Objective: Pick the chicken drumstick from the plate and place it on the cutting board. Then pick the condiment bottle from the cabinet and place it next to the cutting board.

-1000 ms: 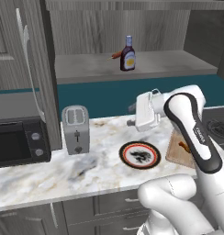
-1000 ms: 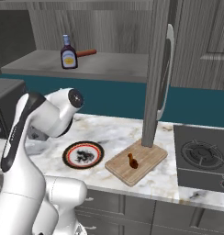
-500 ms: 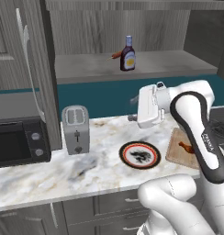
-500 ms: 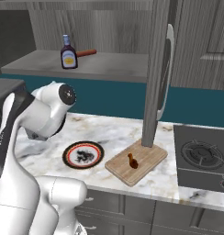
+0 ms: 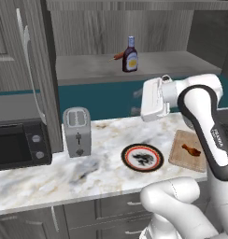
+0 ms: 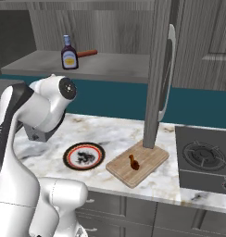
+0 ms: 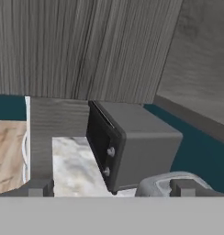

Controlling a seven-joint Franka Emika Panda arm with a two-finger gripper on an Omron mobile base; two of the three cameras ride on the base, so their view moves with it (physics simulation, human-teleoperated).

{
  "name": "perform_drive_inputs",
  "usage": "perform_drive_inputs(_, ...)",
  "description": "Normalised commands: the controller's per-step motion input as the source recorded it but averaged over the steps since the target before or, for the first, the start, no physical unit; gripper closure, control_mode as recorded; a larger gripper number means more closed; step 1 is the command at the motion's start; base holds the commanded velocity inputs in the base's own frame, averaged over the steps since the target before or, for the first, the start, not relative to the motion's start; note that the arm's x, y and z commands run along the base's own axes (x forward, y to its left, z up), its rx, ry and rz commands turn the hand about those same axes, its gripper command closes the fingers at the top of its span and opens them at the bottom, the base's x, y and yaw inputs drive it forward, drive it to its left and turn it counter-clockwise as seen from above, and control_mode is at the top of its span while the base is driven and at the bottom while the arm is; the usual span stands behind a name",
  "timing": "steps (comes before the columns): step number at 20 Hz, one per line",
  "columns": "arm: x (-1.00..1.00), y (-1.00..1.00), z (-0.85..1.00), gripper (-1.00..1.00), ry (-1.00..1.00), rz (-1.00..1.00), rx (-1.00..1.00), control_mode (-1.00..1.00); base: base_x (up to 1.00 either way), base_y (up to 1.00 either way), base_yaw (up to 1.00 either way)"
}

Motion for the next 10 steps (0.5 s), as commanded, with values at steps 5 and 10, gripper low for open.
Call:
perform_drive_inputs(5, 0.00, 0.00, 0.30, -1.00, 0.00, 0.01, 0.09, -1.00, 0.00, 0.00, 0.00)
perform_drive_inputs(10, 0.00, 0.00, 0.35, -1.00, 0.00, 0.00, 0.09, -1.00, 0.00, 0.00, 0.00)
